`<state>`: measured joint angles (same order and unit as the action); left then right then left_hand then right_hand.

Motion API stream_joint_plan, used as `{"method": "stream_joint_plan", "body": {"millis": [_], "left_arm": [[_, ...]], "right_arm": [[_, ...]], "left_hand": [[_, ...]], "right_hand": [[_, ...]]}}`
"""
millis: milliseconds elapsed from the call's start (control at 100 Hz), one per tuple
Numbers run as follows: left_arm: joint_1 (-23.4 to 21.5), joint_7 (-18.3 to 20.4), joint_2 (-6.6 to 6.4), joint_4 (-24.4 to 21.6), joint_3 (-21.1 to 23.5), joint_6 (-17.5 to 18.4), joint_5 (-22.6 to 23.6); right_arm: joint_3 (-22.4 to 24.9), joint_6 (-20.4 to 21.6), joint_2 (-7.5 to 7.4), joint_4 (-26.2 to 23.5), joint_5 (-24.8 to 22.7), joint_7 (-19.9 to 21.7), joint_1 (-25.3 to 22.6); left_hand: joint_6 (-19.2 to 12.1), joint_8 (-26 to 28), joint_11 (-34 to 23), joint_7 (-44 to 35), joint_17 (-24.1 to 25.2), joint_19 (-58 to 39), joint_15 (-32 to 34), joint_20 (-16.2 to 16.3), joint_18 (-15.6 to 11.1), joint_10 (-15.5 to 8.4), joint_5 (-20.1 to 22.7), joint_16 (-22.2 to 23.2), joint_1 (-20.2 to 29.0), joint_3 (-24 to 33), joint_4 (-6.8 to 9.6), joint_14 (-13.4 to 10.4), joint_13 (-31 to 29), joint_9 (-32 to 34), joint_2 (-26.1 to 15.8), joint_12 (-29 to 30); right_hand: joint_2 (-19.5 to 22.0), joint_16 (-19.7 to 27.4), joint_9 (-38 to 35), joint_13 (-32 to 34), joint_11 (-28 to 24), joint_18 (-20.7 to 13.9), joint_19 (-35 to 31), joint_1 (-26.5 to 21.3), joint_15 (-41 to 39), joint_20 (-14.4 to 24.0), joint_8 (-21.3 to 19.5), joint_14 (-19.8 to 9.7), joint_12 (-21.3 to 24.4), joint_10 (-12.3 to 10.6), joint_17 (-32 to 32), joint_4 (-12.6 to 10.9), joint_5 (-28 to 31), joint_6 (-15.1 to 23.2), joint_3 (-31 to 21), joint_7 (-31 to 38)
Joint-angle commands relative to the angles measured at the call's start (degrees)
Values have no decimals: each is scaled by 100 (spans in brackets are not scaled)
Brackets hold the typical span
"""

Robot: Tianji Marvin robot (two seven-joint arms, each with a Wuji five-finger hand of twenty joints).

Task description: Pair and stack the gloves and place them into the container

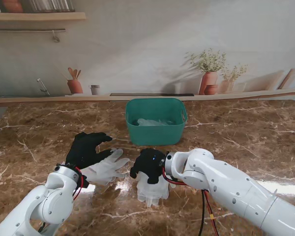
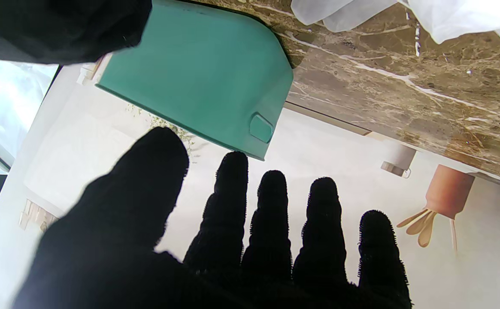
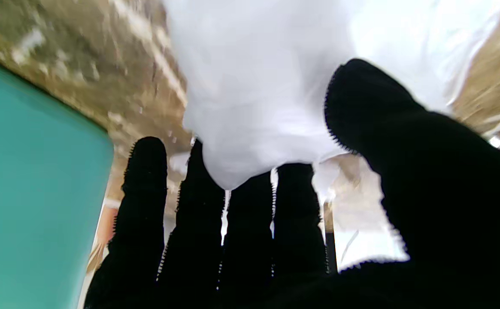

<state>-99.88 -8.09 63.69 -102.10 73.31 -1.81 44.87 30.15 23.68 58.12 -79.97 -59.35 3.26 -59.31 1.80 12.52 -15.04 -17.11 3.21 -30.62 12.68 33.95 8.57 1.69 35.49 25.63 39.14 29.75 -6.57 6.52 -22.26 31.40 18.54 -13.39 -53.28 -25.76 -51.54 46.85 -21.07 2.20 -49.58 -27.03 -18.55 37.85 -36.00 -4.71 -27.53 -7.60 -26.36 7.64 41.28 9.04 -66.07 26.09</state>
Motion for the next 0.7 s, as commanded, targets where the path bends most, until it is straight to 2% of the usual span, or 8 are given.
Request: {"method": "stream_joint_plan", "body": {"millis": [0,10,20,30,70,140,410,690], "left_arm": [[-19,-14,1,20,-28,-10,-3],[-19,-14,1,20,-28,-10,-3],[-19,-13,1,20,-28,-10,-3],[-20,-12,1,19,-28,-10,-3],[-24,-2,-1,13,-27,-14,-5],[-30,28,-4,-1,-23,-19,-13],[11,54,-8,0,-105,-5,-25],[64,87,-10,30,-199,-23,-62]], "right_arm": [[-15,0,103,357,-97,-509,-15],[-18,4,114,400,-106,-611,-17],[-19,9,125,447,-115,-724,-21],[-19,15,136,493,-124,-831,-26],[3,38,181,654,-150,-1229,-60],[122,91,253,873,-141,-1787,-178],[866,7,264,1213,-383,-3205,-927],[1274,-276,78,1183,-924,-3972,-1545]], "left_hand": [[-132,25,99,-17,87,182,-174,77,58,-139,97,-69,30,-153,158,-230,24,39,-221,44],[-127,25,99,-17,87,182,-175,77,58,-139,97,-69,29,-153,158,-226,26,38,-222,44],[-130,25,100,-18,87,183,-176,77,58,-141,98,-69,29,-153,158,-230,28,37,-222,44],[-132,25,99,-18,87,183,-175,78,58,-141,97,-69,29,-151,158,-228,27,38,-222,44],[-129,27,96,-25,89,185,-172,78,61,-139,110,-67,29,-149,159,-236,23,42,-220,43],[-123,27,99,-22,97,200,-174,73,60,-130,105,-67,13,-156,156,-221,31,35,-229,43],[-131,31,92,-32,95,254,-169,54,52,-125,118,-64,14,-152,157,-231,34,43,-240,39],[-129,26,104,-22,95,317,-181,38,32,-147,111,-72,31,-171,156,-245,64,15,-259,44]], "right_hand": [[-344,-540,-694,459,-507,-84,-521,-111,-553,299,-473,-223,-752,-341,-300,533,624,489,-281,629],[-344,-540,-694,459,-507,-84,-521,-111,-553,299,-473,-223,-752,-341,-300,533,624,489,-281,629],[-461,-710,-980,586,-562,-87,-670,-270,-735,345,-456,-266,-1229,-410,-391,966,809,730,-241,983],[-512,-783,-1116,638,-549,-96,-732,-340,-820,353,-334,-284,-1412,-439,-429,1108,855,854,-225,1248],[-622,-992,-1610,865,-613,-98,-989,-573,-1152,378,-45,-353,-1847,-552,-606,1316,1067,1356,-157,2144],[-548,-1347,-2081,1168,-880,-83,-1301,-743,-1550,412,-14,-358,-1993,-602,-860,1264,1598,1713,-190,2632],[-835,-1503,-2238,1302,-953,-48,-1493,-935,-1641,350,75,-318,-1966,-554,-958,1269,1797,1724,-267,2762],[-989,-1540,-2301,1306,-989,-34,-1593,-979,-1691,282,236,-313,-1899,-529,-948,1295,1860,1681,-275,2824]]}}
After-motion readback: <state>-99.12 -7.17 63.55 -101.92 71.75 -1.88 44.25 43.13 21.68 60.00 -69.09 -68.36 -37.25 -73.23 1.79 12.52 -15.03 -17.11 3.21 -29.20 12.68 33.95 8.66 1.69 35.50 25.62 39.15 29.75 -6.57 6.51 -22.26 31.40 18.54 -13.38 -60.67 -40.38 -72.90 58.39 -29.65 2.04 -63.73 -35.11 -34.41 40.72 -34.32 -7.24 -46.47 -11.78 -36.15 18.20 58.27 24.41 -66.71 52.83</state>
